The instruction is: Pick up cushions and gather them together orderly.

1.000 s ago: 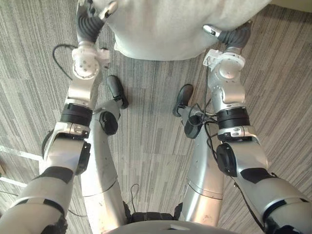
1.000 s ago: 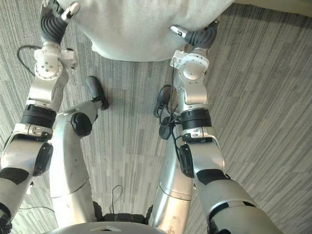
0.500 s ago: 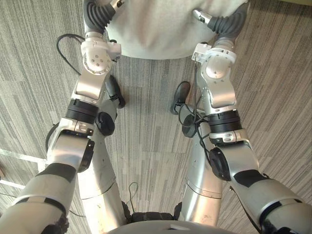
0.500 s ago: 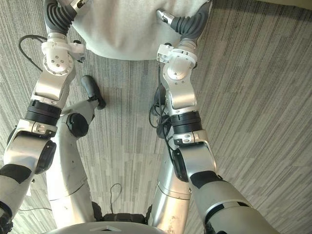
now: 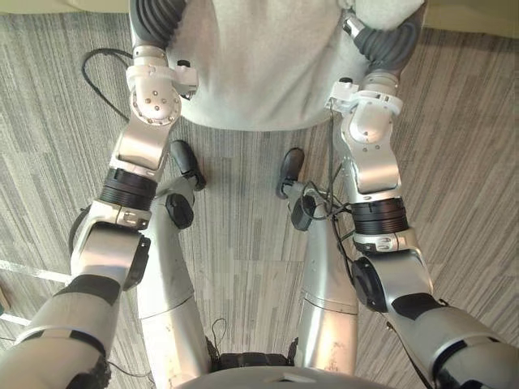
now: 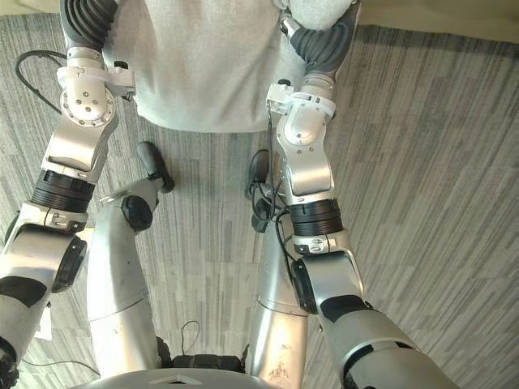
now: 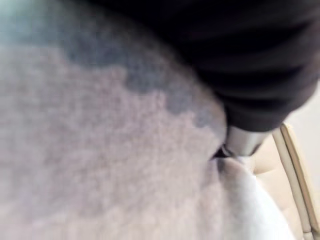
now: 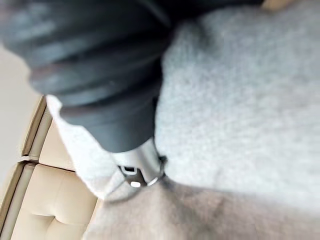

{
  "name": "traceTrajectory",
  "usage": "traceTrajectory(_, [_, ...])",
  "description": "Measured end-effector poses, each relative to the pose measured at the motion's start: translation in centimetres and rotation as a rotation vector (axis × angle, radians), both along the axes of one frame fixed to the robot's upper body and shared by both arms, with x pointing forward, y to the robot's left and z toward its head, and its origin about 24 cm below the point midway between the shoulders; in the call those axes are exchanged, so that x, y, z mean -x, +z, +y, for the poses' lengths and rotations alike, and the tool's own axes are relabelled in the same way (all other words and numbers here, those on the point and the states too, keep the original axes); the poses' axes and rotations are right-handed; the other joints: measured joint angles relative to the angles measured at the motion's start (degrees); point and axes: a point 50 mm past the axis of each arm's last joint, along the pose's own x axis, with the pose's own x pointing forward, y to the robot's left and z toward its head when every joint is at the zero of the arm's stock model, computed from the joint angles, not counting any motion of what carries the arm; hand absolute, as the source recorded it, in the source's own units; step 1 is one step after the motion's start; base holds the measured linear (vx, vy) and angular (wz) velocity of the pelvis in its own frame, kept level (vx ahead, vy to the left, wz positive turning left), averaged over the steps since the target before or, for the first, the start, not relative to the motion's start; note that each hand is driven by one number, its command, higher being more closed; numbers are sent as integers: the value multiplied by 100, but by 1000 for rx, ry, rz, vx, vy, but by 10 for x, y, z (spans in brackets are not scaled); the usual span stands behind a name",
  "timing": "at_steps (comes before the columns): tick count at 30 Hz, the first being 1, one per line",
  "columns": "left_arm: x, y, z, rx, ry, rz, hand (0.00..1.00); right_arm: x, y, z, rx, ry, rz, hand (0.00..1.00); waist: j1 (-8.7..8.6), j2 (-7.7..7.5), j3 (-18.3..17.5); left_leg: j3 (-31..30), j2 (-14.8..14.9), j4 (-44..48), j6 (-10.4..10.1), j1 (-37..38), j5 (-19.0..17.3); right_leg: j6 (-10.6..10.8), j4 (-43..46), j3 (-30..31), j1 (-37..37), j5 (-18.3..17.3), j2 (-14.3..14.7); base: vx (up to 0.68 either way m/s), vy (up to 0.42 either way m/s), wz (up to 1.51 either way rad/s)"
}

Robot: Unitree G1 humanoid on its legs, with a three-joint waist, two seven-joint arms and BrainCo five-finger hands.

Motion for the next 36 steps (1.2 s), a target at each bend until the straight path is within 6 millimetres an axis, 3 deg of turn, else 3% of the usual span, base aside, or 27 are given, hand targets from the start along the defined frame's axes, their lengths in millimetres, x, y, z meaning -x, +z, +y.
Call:
traceTrajectory(8, [13, -24, -3, 86, -64, 14, 100, 5, -26, 0, 5, 54, 39, 100, -20, 0, -103, -1, -51, -502, -86, 830, 124, -26, -441, -157, 855, 15, 38, 14, -18, 3])
traceTrajectory(9, [15, -35, -6, 102, -81, 35, 100, 8, -38, -2, 3, 59, 62, 100, -15, -11, -304, 0, -69, -584, -87, 881, 123, -25, -512, -167, 912, 15, 41, 0, 0, 0])
traceTrajectory(12, [22, -55, -11, 140, -107, 72, 100, 9, -57, -2, -31, 80, 111, 100, -49, -13, -406, 35, -75, -684, -111, 1371, 105, -22, -663, -237, 1441, 23, 29, 56, -5, 1])
traceTrajectory(13, [25, -71, -12, 167, -116, 110, 100, 11, -73, -2, -42, 87, 153, 100, -66, -14, -695, 53, -89, -769, -123, 1458, 81, -7, -793, -249, 1542, 16, 26, 73, 0, 2])
traceTrajectory(23, [79, -163, 2, 266, -126, 317, 100, 66, -162, 2, -27, 209, 371, 100, -99, -29, -1169, 332, -337, -1801, -281, 4454, -88, 180, -2094, -311, 4572, 28, 62, 90, 5, 1])
traceTrajectory(25, [95, -190, 8, 275, -118, 412, 100, 88, -185, 1, -18, 237, 456, 100, -114, -32, -1646, 392, -387, -2091, -314, 5029, -116, 241, -2544, -367, 5225, 71, 85, 191, 26, 5])
traceTrajectory(32, [127, -229, 12, 315, -118, 563, 100, 116, -211, -3, 3, 270, 570, 100, -104, -93, -2264, 565, -506, -2762, -375, 6057, -137, 312, -3436, -384, 6301, 236, 135, 112, 20, -3])
traceTrajectory(36, [137, -252, 12, 334, -127, 667, 100, 125, -227, -7, 0, 269, 645, 100, -158, -99, -2596, 606, -683, -3264, -393, 6433, 45, 346, -3997, -390, 6714, 449, 136, 118, 4, 4])
